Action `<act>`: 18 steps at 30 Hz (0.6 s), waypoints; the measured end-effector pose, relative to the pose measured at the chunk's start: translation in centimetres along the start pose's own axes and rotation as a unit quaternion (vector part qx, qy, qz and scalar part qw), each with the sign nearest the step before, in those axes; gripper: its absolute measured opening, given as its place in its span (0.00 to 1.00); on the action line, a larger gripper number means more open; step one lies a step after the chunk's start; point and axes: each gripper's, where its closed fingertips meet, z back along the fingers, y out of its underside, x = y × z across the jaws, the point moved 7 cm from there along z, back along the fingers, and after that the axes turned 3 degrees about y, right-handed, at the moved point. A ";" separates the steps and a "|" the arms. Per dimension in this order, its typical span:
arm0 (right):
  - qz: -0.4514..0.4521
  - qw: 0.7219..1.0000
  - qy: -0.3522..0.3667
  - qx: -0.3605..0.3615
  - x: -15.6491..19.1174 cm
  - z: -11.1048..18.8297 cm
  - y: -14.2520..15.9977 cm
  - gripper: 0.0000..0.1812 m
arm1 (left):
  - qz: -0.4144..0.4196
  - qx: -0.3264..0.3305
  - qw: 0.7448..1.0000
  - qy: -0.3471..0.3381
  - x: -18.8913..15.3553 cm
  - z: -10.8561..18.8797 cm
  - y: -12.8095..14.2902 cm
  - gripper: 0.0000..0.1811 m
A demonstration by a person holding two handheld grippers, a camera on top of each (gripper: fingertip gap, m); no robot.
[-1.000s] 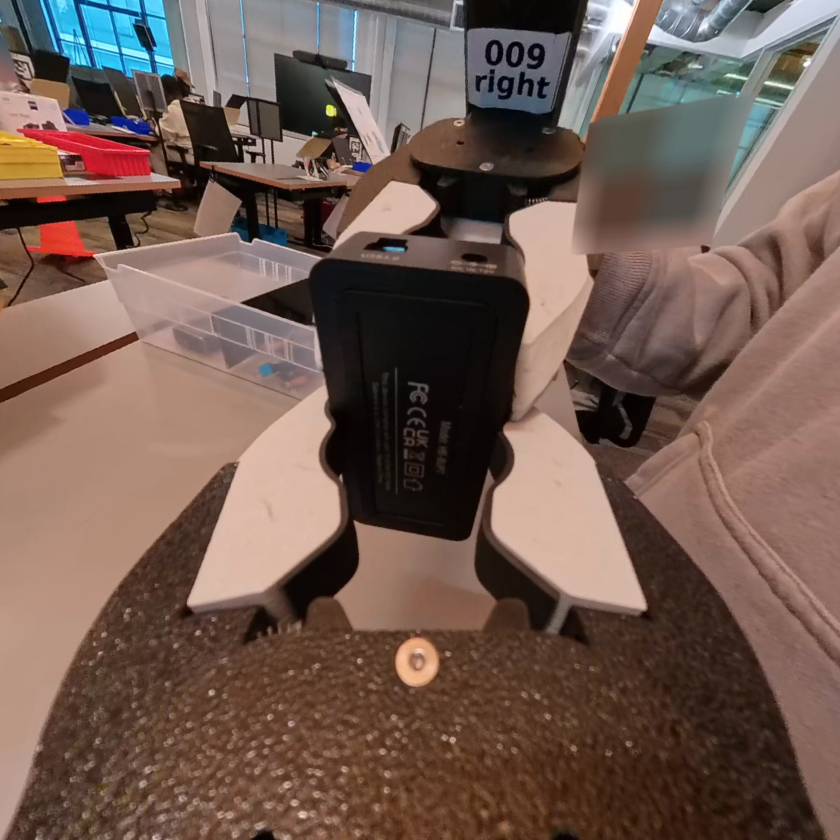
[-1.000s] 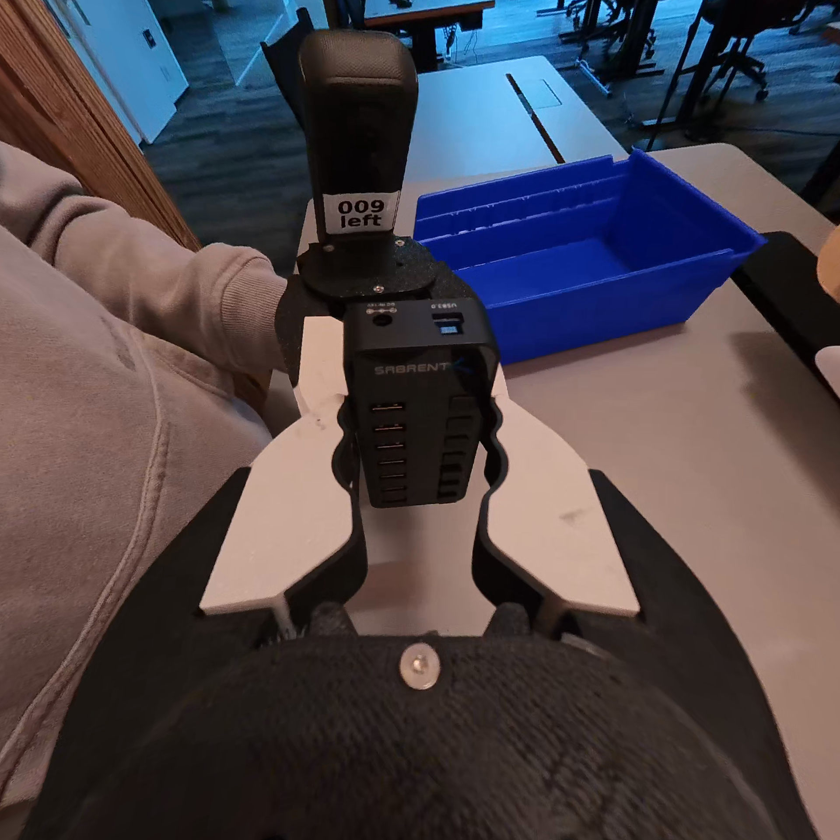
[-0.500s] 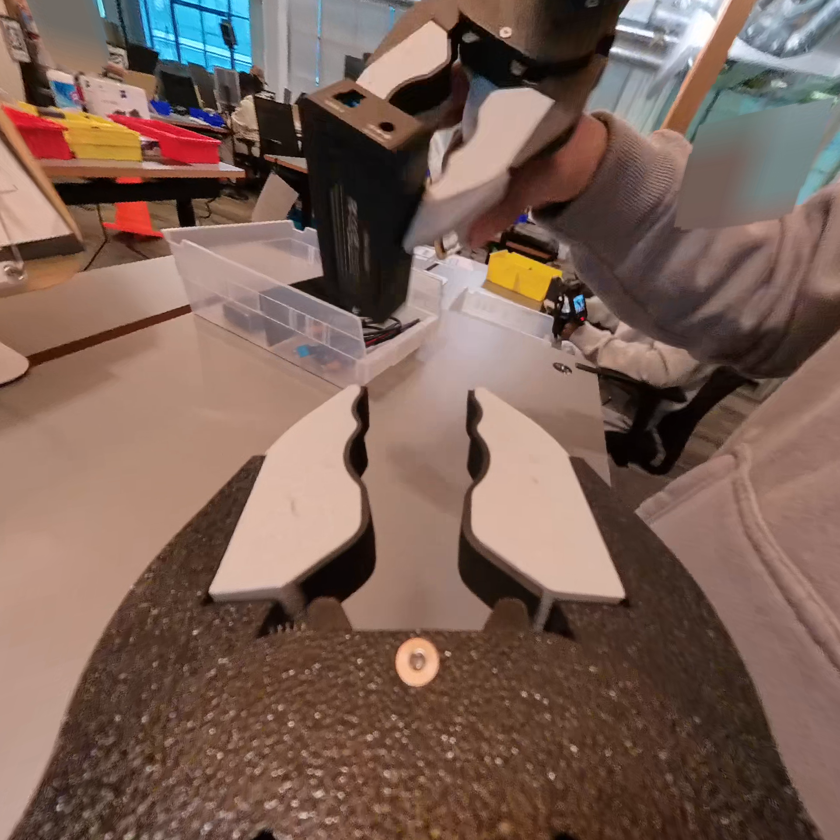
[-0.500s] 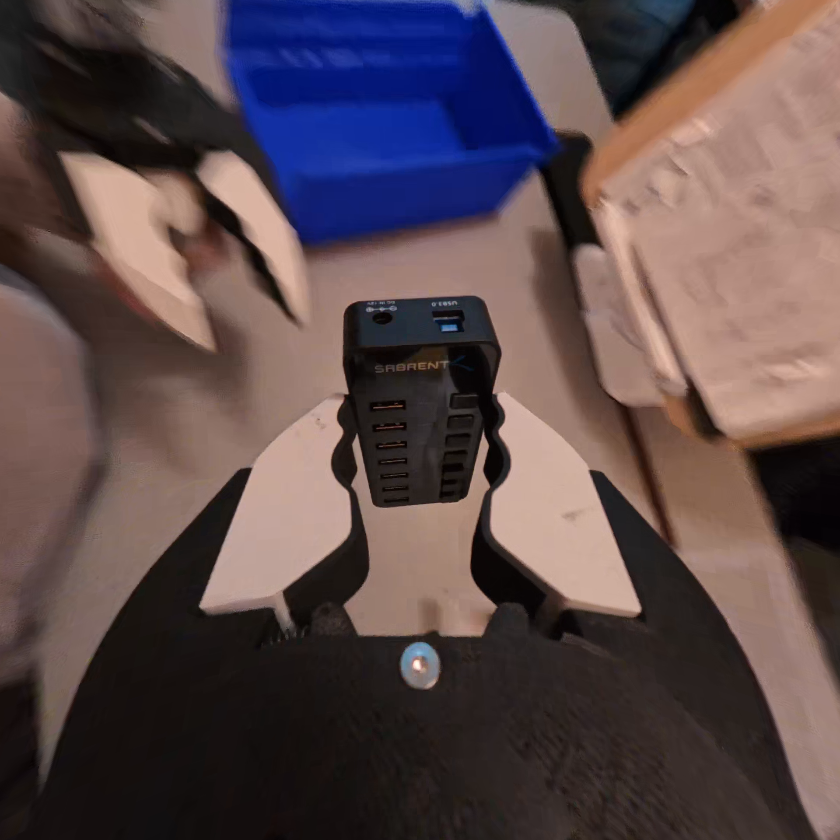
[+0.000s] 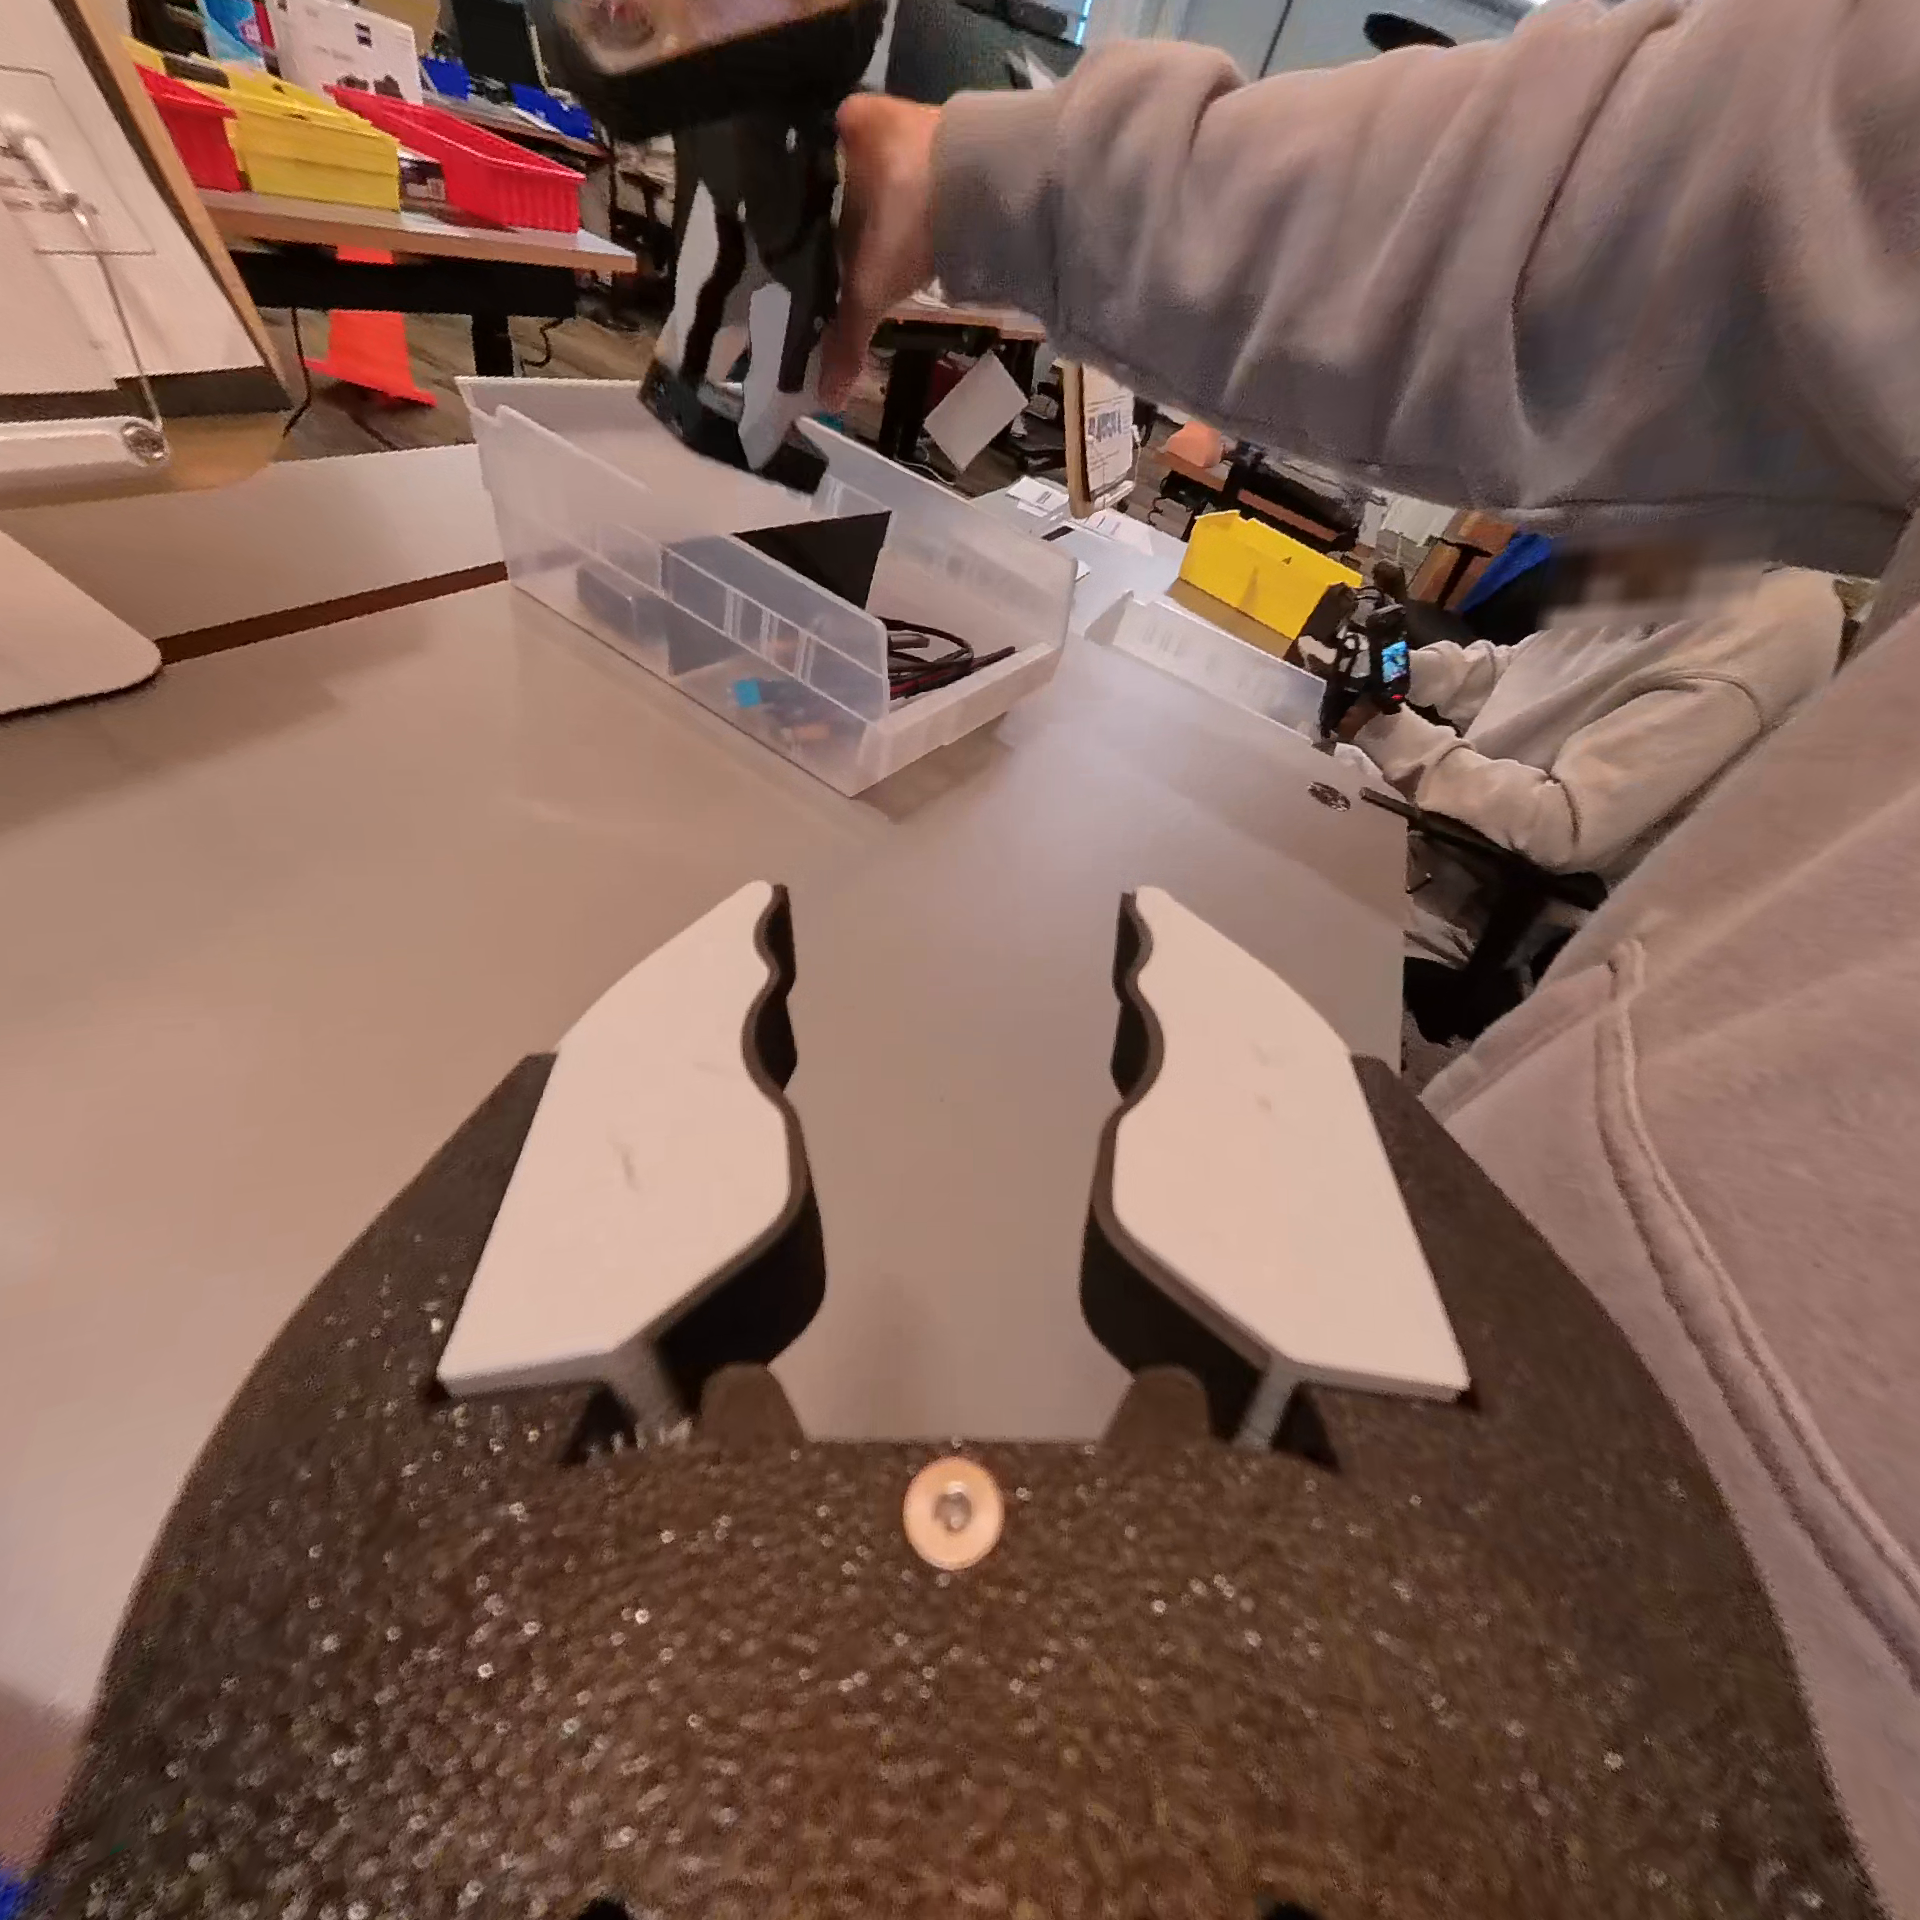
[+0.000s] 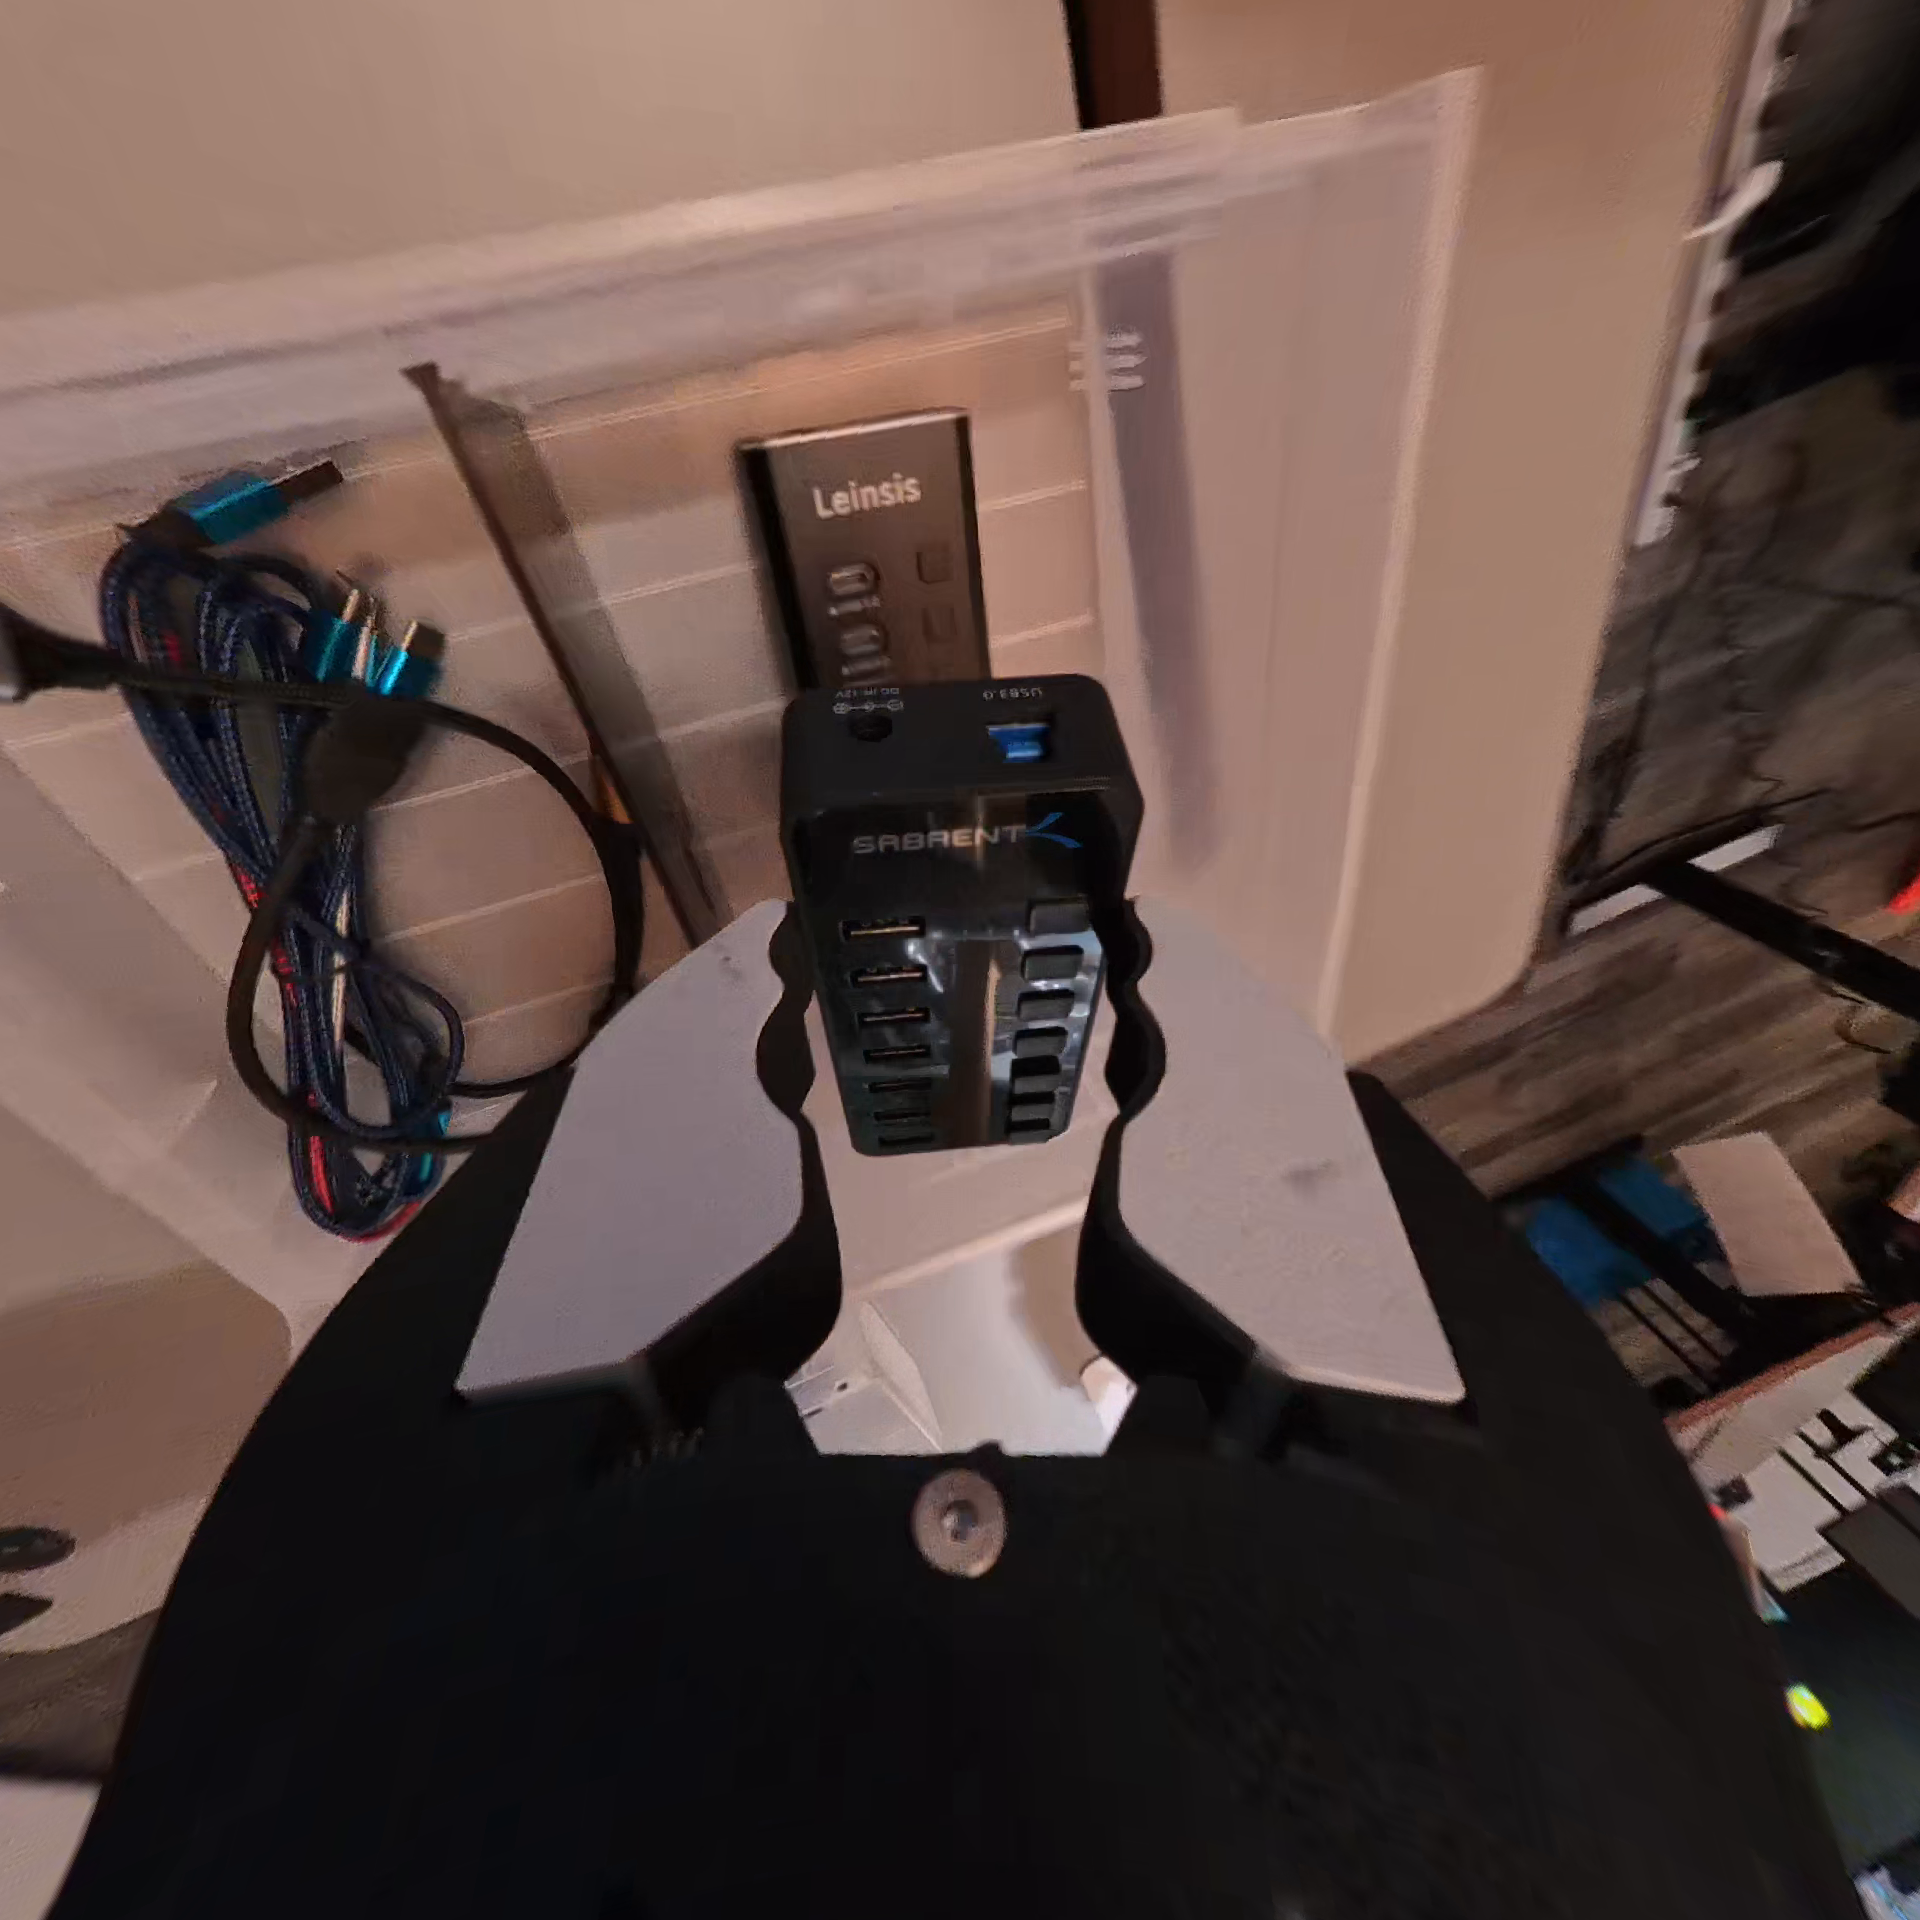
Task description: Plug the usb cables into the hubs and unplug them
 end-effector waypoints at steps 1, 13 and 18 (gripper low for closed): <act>0.005 1.000 -0.018 0.006 0.2 -1.2 -0.4 0.31 | -0.001 0.000 1.000 -0.006 0.1 0.3 0.0 0.32; 0.024 0.992 -0.108 0.057 0.4 -7.3 -1.6 0.31 | 0.032 -0.014 0.997 -0.069 1.5 3.3 0.6 0.32; 0.016 0.994 -0.099 0.054 0.9 -7.3 -1.4 0.34 | 0.026 -0.014 0.997 -0.068 1.3 3.2 0.5 0.32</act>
